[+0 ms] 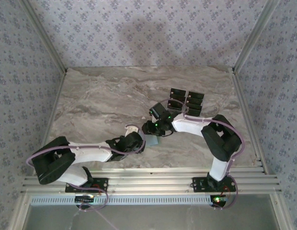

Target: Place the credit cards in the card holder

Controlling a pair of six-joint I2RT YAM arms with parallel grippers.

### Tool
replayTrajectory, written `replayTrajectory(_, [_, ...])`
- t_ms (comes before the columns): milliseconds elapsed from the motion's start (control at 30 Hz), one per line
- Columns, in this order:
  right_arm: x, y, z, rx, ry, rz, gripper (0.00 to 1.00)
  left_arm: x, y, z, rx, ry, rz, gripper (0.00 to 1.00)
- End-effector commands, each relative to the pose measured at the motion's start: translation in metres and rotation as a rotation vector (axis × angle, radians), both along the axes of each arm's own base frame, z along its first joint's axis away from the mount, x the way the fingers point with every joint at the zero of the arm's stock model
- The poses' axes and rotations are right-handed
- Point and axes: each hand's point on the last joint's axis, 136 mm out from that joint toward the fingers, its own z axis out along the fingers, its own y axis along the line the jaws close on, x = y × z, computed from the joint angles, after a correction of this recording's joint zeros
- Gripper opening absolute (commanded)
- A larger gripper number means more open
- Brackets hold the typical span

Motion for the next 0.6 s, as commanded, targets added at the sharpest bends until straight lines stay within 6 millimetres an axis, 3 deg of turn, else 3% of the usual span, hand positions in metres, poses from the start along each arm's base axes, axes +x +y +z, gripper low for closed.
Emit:
replayTrajectory(0, [-0.002,0.015,0.009,0.018,-0.002,0.018,0.48,-0.001,0.015,0.021,-0.03,-0.054,0.055,0.81])
replayTrajectory(267, [-0.015,0.038,0.003,0.005,0.002,0.054,0.48,-0.006,0.058,0.036,-0.017,-0.073,0.212,0.83])
replayTrajectory(500, [-0.027,0.051,-0.03,-0.049,0.054,0.085,0.48,-0.007,0.074,0.034,-0.012,-0.072,0.297,0.84])
replayTrajectory(567, [-0.023,0.06,-0.022,-0.026,0.047,0.089,0.48,-0.006,0.077,0.033,-0.005,-0.066,0.31,0.84])
